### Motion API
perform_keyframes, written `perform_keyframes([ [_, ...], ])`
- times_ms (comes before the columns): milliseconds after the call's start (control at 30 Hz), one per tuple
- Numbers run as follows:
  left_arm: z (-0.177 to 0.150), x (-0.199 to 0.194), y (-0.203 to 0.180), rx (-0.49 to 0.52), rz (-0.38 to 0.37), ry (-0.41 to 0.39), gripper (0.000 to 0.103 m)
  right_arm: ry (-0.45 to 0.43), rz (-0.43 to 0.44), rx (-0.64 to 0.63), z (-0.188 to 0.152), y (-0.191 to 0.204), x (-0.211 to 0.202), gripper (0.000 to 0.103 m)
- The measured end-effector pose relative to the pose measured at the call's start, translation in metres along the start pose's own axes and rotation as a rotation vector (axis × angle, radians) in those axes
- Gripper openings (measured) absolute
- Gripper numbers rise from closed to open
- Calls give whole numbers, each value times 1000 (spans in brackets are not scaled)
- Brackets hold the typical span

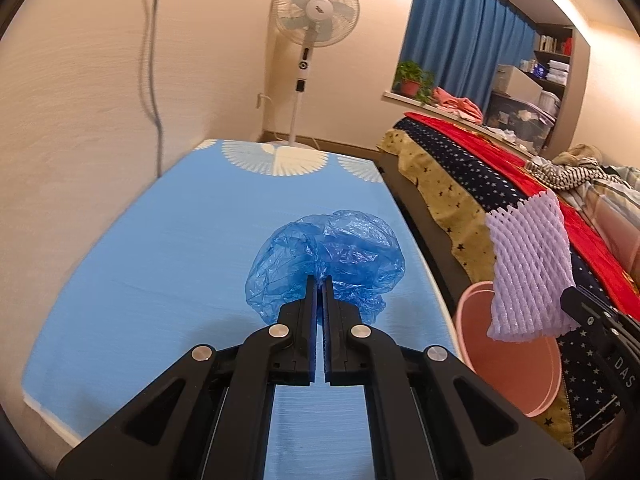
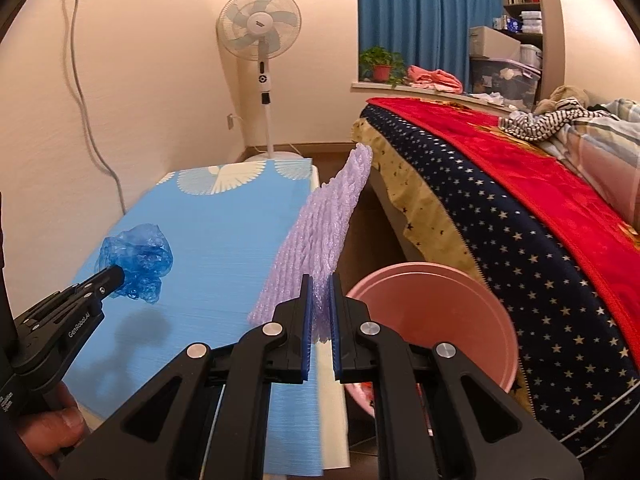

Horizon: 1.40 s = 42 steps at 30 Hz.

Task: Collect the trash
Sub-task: 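Carry the blue bag and foam net over the pink bin and open both grippers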

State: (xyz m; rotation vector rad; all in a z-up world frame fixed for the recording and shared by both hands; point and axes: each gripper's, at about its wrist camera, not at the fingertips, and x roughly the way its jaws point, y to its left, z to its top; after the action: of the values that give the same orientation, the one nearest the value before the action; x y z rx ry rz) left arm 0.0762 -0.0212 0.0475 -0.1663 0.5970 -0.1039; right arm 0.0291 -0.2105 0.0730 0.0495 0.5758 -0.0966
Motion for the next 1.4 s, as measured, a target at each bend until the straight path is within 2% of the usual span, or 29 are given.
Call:
perform_keyframes([
  [933,-22,40,-103,111,-218,60,2,42,-220,74,-11,-91,0,8],
  [1400,-44,57,-157,207,-294,137,2,80,-273,126,-18,-123,6,9],
])
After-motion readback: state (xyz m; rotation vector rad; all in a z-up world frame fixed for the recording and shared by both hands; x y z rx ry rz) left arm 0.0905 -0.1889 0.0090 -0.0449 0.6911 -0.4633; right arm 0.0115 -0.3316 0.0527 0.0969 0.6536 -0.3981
